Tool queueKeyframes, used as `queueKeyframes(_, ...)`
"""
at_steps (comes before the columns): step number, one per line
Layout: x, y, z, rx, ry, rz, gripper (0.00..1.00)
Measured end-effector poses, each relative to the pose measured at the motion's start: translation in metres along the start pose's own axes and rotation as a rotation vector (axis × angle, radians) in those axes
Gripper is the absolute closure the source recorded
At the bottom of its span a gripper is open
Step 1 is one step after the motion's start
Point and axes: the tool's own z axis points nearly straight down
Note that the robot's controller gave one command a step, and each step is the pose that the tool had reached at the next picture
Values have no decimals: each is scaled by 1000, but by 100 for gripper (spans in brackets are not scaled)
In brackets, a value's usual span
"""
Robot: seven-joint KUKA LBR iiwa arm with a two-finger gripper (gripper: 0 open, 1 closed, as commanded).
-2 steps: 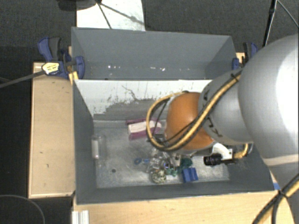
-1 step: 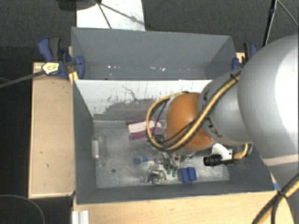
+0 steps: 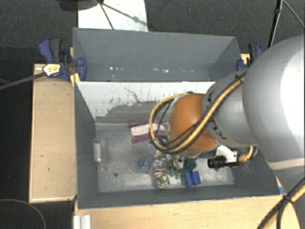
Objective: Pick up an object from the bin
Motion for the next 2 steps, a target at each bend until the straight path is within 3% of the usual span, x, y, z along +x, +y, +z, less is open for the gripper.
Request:
queueKeyframes(1,4,-4,-95,3,7,-7,100)
queueKeyframes(2,-5,-7,-199,2,4,-49,100)
